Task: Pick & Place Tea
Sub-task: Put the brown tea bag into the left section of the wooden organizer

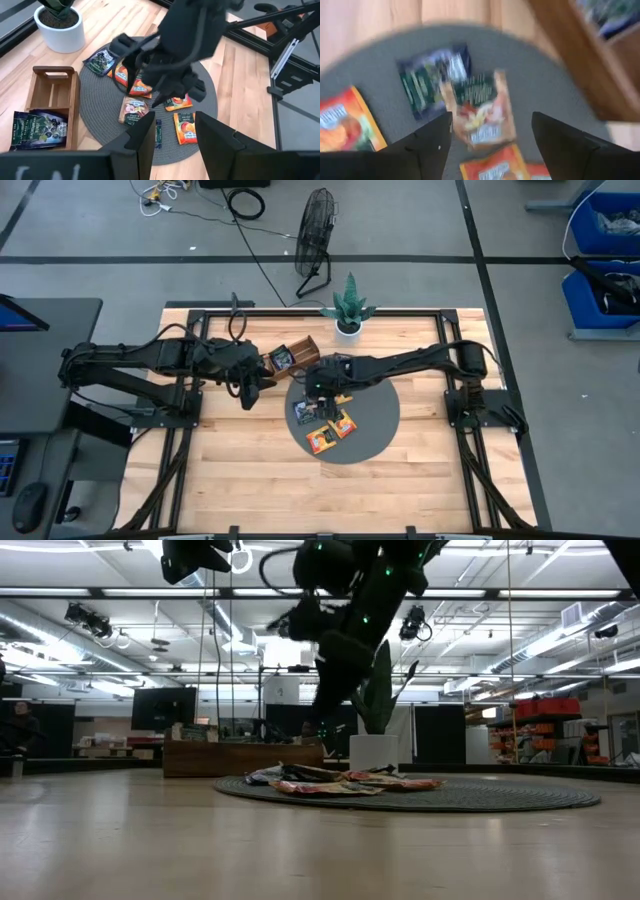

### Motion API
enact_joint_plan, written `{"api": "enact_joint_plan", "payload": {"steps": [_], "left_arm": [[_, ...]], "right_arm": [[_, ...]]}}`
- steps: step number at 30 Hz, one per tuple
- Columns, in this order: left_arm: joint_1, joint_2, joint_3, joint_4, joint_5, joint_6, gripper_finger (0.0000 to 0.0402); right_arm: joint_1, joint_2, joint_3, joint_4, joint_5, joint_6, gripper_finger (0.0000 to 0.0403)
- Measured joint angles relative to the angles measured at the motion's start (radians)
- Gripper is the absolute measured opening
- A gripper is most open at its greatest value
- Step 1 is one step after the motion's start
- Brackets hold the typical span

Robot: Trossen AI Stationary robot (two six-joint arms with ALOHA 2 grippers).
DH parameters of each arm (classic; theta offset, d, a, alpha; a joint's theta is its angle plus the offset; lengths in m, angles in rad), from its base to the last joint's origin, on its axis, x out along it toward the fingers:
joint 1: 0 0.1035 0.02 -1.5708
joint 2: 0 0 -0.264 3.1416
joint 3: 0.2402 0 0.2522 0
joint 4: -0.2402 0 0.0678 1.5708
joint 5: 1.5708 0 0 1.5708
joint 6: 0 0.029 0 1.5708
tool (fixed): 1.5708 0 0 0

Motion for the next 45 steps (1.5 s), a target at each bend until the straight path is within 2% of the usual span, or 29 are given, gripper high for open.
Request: {"api": "enact_joint_plan", "payload": {"steps": [5, 14, 20, 29, 33, 45], "left_arm": [[0.0, 0.0, 0.0, -0.002, 0.0, -0.006, 0.0142], [0.0, 0.0, 0.0, -0.002, 0.0, -0.007, 0.0142], [0.0, 0.0, 0.0, -0.001, 0.0, -0.007, 0.0142], [0.0, 0.0, 0.0, -0.001, 0.0, -0.026, 0.0142], [0.0, 0.0, 0.0, -0.002, -0.014, -0.027, 0.0142], [0.0, 0.0, 0.0, -0.001, -0.018, -0.033, 0.0142]], "right_arm": [[-0.012, 0.03, 0.0, 0.002, -0.053, -0.011, 0.028], [-0.053, 0.03, -0.002, -0.018, -0.059, -0.123, 0.028], [-0.071, 0.075, -0.008, -0.02, -0.098, -0.13, 0.028], [-0.072, 0.109, -0.008, 0.052, -0.101, -0.136, 0.0275], [-0.077, 0.109, -0.008, 0.051, -0.144, -0.136, 0.0256], [-0.077, 0.103, -0.077, 0.084, -0.221, -0.124, 0.0166]]}}
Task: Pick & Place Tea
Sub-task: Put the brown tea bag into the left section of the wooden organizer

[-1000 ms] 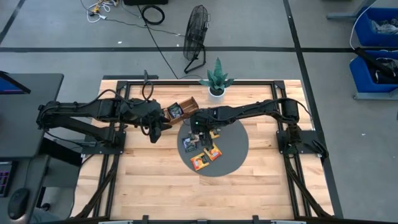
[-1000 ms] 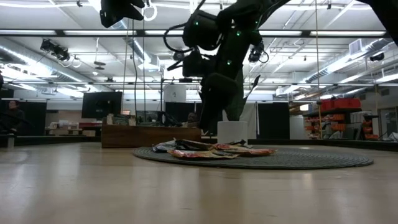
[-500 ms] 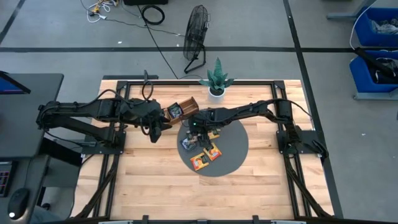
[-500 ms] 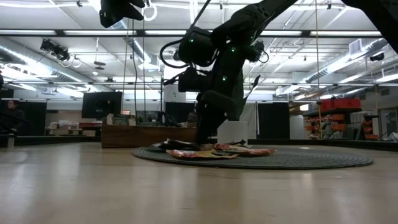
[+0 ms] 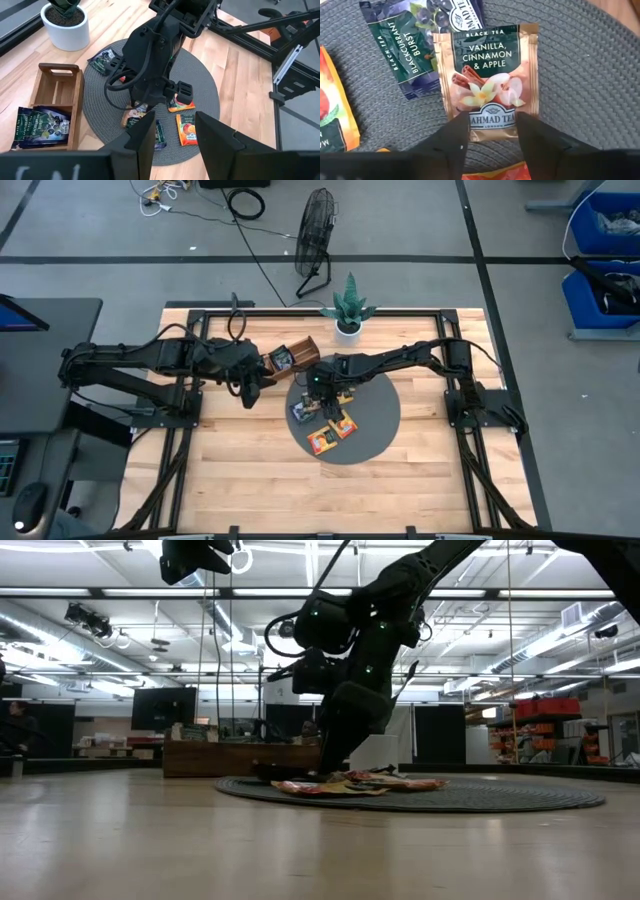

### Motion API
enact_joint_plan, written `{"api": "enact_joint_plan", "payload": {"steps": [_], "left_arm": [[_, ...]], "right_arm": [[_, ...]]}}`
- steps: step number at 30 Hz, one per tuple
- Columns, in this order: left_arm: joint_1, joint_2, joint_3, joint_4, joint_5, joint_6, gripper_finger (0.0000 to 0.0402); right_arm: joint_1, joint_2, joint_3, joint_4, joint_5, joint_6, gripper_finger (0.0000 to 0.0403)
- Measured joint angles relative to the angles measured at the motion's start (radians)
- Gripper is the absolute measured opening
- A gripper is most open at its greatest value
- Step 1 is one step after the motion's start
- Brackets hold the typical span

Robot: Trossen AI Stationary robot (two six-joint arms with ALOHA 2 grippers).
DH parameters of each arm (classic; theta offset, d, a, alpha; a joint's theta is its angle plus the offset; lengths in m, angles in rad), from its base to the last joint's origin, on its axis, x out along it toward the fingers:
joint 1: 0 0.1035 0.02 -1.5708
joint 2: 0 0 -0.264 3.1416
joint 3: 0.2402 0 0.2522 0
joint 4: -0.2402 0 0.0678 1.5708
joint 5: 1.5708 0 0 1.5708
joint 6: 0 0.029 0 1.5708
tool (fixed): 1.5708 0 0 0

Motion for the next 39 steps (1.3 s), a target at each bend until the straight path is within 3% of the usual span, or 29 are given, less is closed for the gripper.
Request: {"api": "enact_joint_plan", "payload": {"steps": [5, 13, 29, 39], "left_arm": [[0.0, 0.0, 0.0, 0.0, 0.0, 0.0, 0.0142], [0.0, 0.0, 0.0, 0.0, 0.0, -0.001, 0.0142], [0.003, 0.0, 0.0, 0.001, -0.057, -0.046, 0.0142], [0.003, 0.0, 0.0, 0.076, -0.292, -0.17, 0.0142]], "right_arm": [[0.0, 0.0, -0.003, 0.009, -0.003, 0.0, 0.0124], [0.003, 0.002, -0.003, 0.037, 0.029, 0.004, 0.0013], [0.03, -0.156, -0.01, -0.027, 0.193, 0.081, 0.0001], [0.088, -0.294, -0.007, 0.037, 0.524, 0.428, 0.0]]}}
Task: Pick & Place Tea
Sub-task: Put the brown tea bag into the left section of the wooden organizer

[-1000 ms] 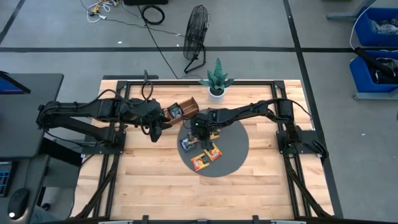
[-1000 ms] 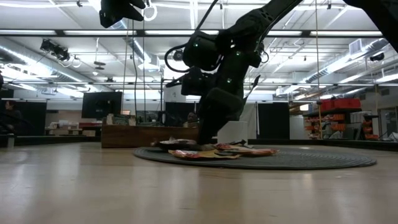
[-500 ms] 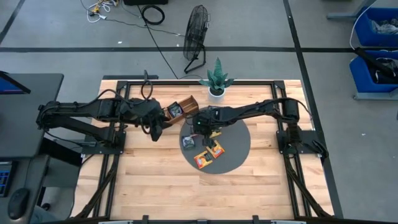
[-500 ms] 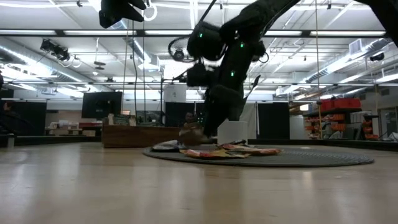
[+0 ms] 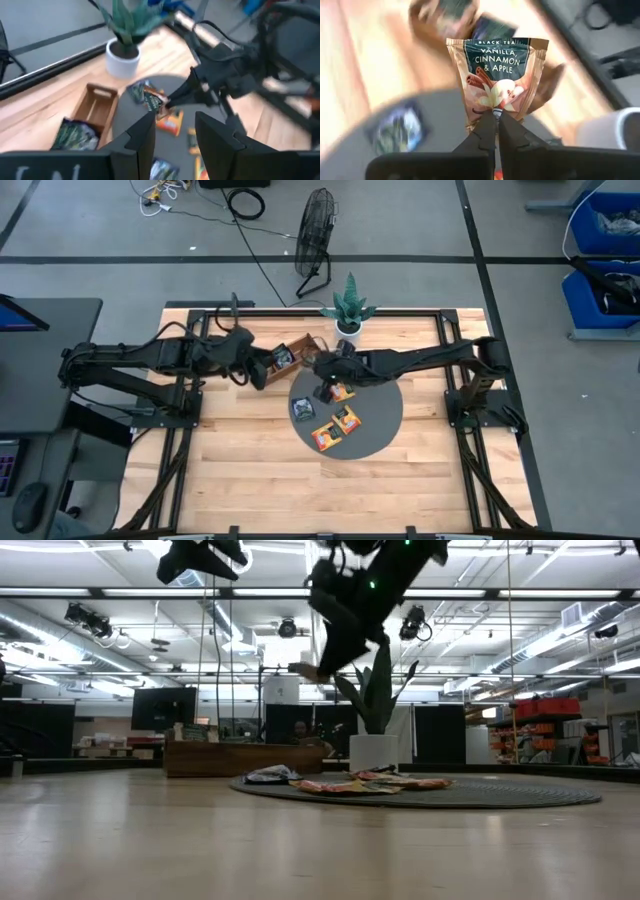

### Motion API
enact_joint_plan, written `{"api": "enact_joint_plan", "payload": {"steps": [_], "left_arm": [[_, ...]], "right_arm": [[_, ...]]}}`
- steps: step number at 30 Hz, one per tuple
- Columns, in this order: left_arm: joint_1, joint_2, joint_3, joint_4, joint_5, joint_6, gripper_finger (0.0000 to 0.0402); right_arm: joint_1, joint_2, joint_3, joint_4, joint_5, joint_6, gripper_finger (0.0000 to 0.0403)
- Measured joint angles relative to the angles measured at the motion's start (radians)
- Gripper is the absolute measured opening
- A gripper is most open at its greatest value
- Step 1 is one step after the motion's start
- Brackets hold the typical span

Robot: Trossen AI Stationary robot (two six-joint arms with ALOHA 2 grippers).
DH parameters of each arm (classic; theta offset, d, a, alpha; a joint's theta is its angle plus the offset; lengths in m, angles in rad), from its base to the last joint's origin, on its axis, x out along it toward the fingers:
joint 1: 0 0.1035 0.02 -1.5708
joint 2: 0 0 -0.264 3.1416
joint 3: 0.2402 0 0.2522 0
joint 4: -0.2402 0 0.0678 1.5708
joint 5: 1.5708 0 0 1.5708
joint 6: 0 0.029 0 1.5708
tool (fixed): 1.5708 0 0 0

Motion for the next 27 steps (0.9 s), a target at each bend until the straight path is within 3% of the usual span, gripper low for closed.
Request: {"api": "enact_joint_plan", "payload": {"steps": [10, 19, 27], "left_arm": [[0.035, 0.0, 0.0, 0.23, -0.03, -0.112, 0.0142], [0.051, 0.002, 0.0, 0.252, -0.061, -0.163, 0.0142], [0.051, 0.002, 0.0, 0.279, -0.061, -0.162, 0.0142]], "right_arm": [[0.076, -0.074, 0.001, 0.266, 0.223, 0.041, 0.0], [0.11, -0.084, 0.002, 0.531, 0.227, 0.081, 0.0], [0.114, -0.084, 0.002, 0.567, 0.226, 0.099, 0.0]]}}
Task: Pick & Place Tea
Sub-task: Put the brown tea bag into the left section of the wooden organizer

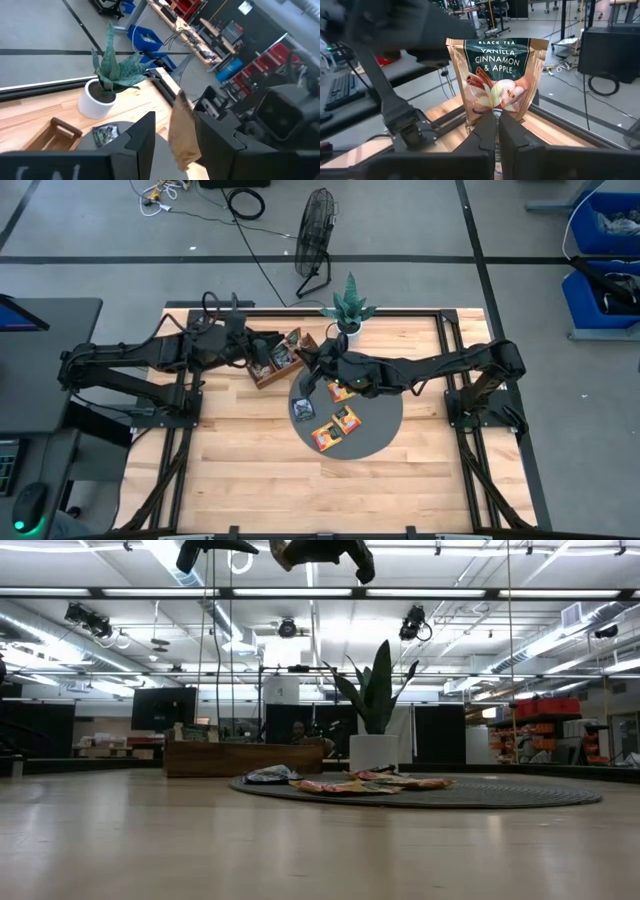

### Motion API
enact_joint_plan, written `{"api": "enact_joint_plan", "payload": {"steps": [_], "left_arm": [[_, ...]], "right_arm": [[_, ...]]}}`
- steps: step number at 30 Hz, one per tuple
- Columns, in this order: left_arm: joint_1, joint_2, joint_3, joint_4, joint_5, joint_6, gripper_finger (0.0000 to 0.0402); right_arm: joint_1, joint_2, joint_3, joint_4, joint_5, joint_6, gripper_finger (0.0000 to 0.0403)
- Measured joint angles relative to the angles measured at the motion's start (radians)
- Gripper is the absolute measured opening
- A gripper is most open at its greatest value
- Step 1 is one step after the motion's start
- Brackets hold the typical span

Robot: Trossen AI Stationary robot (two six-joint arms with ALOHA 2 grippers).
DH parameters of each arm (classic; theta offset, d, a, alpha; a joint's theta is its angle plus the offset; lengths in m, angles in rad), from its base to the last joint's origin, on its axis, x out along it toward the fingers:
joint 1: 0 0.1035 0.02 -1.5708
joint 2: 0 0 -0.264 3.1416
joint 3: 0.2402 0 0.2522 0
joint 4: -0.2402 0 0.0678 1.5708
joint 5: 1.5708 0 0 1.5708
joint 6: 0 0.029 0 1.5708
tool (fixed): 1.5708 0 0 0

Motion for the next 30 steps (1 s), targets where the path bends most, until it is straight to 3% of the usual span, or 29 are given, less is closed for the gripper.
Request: {"api": "enact_joint_plan", "payload": {"steps": [11, 18, 30], "left_arm": [[-0.001, 0.003, 0.0, 0.081, 0.001, 0.018, 0.0142], [-0.001, 0.047, 0.0, 0.102, 0.037, -0.081, 0.0142], [0.002, 0.087, 0.0, 0.1, 0.044, -0.086, 0.0142]], "right_arm": [[0.0, 0.0, 0.0, -0.005, 0.036, 0.067, 0.0], [0.0, 0.0, 0.0, 0.008, 0.028, 0.106, 0.0], [0.0, 0.0, 0.0, -0.016, 0.022, 0.115, 0.0]]}}
